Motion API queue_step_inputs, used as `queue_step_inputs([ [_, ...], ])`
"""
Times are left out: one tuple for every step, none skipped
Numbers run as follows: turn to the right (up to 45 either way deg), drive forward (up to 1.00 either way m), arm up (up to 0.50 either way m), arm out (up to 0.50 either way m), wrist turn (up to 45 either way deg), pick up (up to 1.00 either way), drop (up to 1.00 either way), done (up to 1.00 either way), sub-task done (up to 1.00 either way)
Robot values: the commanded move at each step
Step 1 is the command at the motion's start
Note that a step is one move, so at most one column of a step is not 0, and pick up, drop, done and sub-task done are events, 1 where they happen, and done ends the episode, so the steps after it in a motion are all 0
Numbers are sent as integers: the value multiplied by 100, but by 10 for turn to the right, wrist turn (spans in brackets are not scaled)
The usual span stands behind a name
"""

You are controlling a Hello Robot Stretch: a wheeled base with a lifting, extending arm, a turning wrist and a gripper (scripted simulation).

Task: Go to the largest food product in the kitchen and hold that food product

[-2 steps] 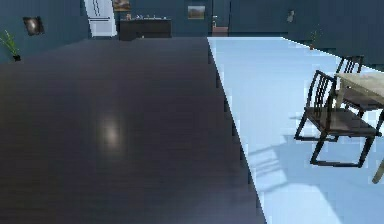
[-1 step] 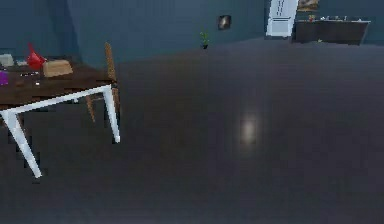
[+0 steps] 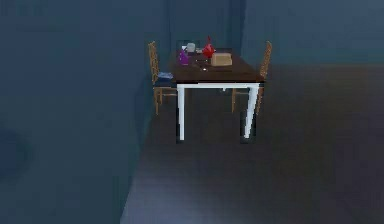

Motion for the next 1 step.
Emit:
queue_step_inputs([
  [0,100,0,0,0,0,0,0,0],
])
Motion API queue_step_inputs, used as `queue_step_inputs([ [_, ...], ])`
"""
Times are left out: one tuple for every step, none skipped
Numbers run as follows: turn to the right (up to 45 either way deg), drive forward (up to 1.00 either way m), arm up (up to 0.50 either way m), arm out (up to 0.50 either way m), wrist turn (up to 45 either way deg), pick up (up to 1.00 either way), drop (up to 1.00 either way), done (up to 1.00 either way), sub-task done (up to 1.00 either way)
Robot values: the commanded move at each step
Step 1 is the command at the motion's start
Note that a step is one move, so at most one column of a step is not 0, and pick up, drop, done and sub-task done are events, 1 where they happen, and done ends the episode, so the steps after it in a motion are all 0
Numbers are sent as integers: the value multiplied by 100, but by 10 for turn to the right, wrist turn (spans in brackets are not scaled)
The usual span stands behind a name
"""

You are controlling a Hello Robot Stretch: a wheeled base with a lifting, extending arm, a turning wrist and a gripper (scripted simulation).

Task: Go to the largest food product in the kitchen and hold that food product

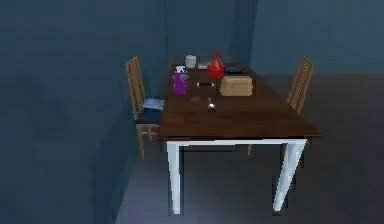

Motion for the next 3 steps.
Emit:
queue_step_inputs([
  [0,40,0,0,0,0,0,0,0],
  [450,0,0,0,0,0,0,0,0],
  [420,0,0,0,0,0,0,0,0],
])
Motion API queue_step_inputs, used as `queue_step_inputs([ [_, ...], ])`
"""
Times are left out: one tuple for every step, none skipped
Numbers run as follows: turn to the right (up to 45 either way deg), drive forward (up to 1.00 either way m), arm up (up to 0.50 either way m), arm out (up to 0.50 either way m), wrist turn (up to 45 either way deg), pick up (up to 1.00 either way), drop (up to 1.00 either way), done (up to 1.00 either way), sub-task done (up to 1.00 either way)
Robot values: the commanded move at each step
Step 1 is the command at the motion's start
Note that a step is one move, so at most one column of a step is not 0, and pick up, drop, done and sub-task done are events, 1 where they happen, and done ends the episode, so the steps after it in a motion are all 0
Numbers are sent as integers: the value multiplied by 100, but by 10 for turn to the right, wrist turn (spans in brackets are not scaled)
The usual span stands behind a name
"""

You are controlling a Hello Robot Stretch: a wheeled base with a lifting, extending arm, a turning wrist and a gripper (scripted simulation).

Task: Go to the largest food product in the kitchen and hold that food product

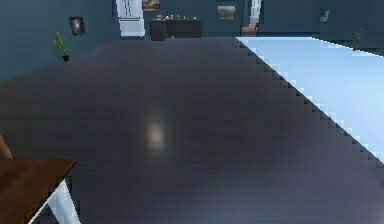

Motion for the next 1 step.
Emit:
queue_step_inputs([
  [0,95,0,0,0,0,0,0,0],
])
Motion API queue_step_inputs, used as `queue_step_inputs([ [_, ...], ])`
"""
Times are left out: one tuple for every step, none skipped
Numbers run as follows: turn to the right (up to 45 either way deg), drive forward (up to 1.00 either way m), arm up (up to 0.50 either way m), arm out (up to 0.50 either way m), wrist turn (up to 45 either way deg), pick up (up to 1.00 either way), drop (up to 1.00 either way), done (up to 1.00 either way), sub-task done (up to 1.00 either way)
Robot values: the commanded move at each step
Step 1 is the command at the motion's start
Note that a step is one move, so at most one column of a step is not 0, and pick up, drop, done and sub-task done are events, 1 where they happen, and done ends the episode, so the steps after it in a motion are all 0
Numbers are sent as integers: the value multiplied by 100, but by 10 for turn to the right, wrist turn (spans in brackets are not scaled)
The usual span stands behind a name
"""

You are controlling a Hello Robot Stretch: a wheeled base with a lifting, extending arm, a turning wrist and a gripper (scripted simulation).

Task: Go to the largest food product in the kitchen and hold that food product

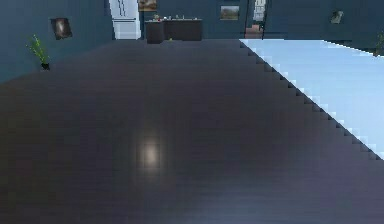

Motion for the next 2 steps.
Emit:
queue_step_inputs([
  [270,0,0,0,0,0,0,0,0],
  [0,5,0,0,0,0,0,0,0],
])
